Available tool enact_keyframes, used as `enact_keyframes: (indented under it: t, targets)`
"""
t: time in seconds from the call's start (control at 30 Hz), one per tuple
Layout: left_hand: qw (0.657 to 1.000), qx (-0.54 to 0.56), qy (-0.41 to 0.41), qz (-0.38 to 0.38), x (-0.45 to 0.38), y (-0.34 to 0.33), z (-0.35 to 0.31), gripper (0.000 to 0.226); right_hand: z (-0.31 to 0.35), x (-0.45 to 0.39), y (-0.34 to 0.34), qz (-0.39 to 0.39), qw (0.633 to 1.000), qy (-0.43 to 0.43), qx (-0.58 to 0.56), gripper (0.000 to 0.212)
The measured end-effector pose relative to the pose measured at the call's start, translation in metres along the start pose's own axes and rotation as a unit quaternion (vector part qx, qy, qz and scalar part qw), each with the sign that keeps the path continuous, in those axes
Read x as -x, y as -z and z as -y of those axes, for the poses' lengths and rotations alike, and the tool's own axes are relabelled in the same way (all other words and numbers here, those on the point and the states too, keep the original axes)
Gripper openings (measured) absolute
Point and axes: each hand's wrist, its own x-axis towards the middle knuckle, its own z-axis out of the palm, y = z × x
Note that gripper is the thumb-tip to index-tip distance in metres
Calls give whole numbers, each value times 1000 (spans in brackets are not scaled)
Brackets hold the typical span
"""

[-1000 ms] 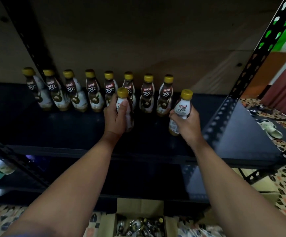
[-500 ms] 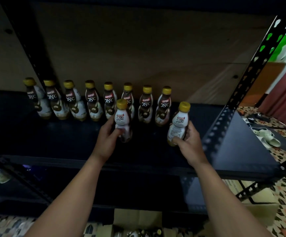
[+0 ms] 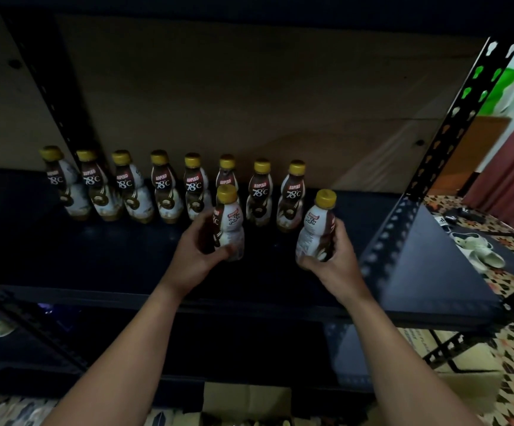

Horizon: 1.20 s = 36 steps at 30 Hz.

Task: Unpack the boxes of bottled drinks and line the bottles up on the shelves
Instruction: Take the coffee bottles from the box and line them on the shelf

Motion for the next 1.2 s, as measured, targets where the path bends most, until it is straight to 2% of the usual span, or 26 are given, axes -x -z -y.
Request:
enact_keyframes:
  t: [0.1,0.23,0.4,0.53,0.67,0.97,1.1,1.2]
  targets:
    - [999,29,23,23,-1,4,-1,66,-2,-1,2,12,1000,7,-3,72]
    - [1000,20,23,0,-1,0,-1,60,-6,-2,3,2,1000,15,-3,64]
    - [999,-46,1,-22,-2,-8,0,67,-7,-1,-1,-21,1000,17,6,63]
    - [992,-115,-28,-46,1,-17,-4,73,-8,-1,-4,-33,996,33,73,64]
    - [986,-142,-44,-70,2,-31,-6,68,-10,-2,-8,-61,988,50,136,62]
    - [986,-132,-67,-79,-6,-101,1,62,-17,-3,0,-114,978,60,166,59]
    - [977,-180,-86,-76,-11,-139,4,58,-22,-2,23,-151,971,45,182,56]
    - [971,-217,-77,-64,-20,-167,2,70,-23,-2,45,-171,961,44,214,57]
